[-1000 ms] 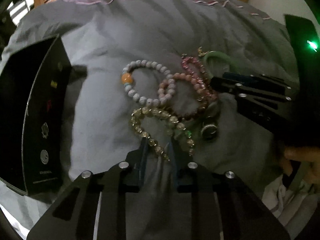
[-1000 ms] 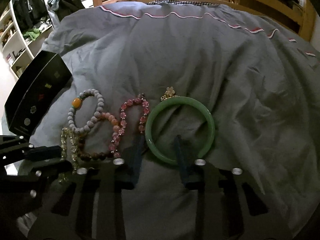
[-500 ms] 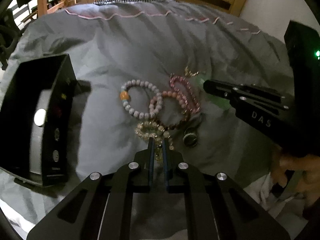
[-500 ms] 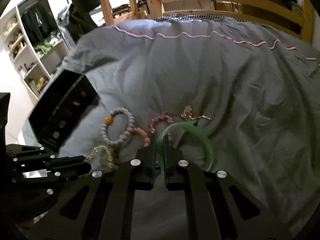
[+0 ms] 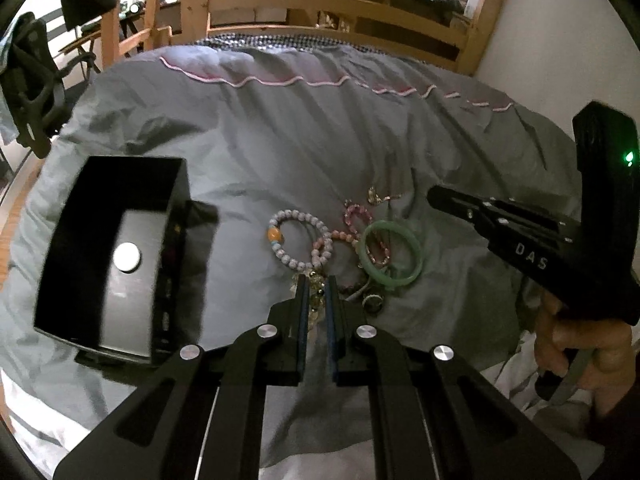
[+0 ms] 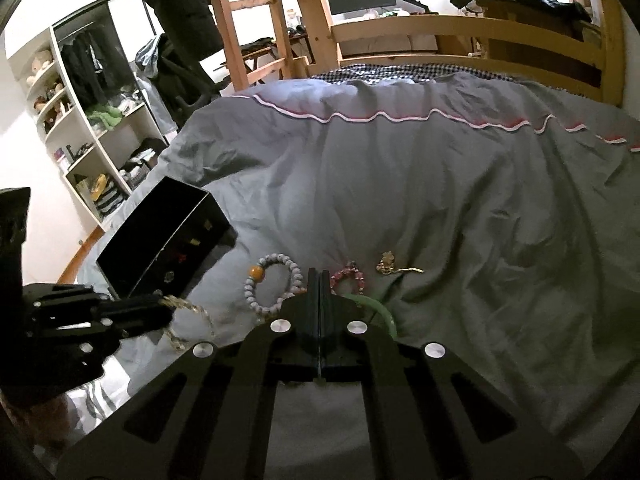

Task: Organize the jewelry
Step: 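Carry the gold bracelet into the black box with the left tool while the right drops the bangle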

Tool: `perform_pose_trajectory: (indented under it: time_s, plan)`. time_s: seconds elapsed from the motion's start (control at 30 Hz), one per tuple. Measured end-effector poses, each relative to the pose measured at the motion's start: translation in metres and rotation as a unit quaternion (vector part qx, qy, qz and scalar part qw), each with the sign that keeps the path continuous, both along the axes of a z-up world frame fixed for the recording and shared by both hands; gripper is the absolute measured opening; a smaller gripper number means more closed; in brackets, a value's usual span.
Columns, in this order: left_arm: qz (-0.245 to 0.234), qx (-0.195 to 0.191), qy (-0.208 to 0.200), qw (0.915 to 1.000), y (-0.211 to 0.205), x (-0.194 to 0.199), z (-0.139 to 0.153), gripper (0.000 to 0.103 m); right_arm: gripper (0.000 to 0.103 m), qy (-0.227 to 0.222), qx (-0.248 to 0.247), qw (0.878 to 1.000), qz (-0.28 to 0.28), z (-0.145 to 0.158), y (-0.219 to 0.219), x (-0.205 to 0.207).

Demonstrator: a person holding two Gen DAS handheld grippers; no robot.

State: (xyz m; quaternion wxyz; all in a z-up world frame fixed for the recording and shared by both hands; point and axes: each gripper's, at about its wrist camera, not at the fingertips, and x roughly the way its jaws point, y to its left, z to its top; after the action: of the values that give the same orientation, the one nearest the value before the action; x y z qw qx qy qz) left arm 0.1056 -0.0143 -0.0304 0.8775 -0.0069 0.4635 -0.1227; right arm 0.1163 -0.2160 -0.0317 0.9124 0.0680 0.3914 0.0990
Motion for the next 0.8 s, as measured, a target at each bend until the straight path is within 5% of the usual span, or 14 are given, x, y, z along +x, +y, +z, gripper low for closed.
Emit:
perform_pose_trajectory:
  time_s: [0.07,0.1,0.13,0.2,0.27,0.33,0.4,0.53,0.8]
  plan:
    - [0.001,-0.004,-0.004,1.0,0.004,-0.003,0.005,0.008,0.004,0.022,-0.018,1.0,0.002,-0.008,0.004,0.004]
    - [0.001,-0.005,-0.006,1.0,0.005,-0.004,0.006,0.008,0.018,0.03,-0.02,0.999,0.011,-0.014,0.008,0.006]
    - [0.001,-0.006,-0.007,1.0,0.005,-0.005,0.008,0.008,0.046,0.029,-0.024,0.999,0.016,-0.019,0.011,0.006]
    - [0.0,-0.007,-0.008,0.9999,0.006,-0.005,0.009,0.008,0.065,0.025,-0.031,0.999,0.035,-0.03,0.022,0.008]
    - [-0.001,-0.007,-0.009,0.9999,0.005,-0.006,0.01,0.008,0.061,0.04,-0.052,0.996,0.056,-0.046,0.038,0.017]
    - [-0.002,-0.007,-0.009,0.9999,0.005,-0.006,0.01,0.008,0.03,0.066,-0.082,0.993,0.051,-0.065,0.044,0.024]
    - [-0.002,-0.008,-0.01,0.9999,0.006,-0.007,0.011,0.008,0.019,0.098,-0.077,0.991,0.046,-0.085,0.04,0.029]
    - [0.0,-0.01,-0.012,0.9999,0.007,-0.006,0.012,0.008,0.008,0.095,-0.028,0.994,0.048,-0.08,0.031,0.029]
    - [0.013,-0.017,-0.023,0.9995,0.018,-0.008,0.023,0.008,0.008,0.034,0.028,0.998,0.047,-0.042,0.029,0.018]
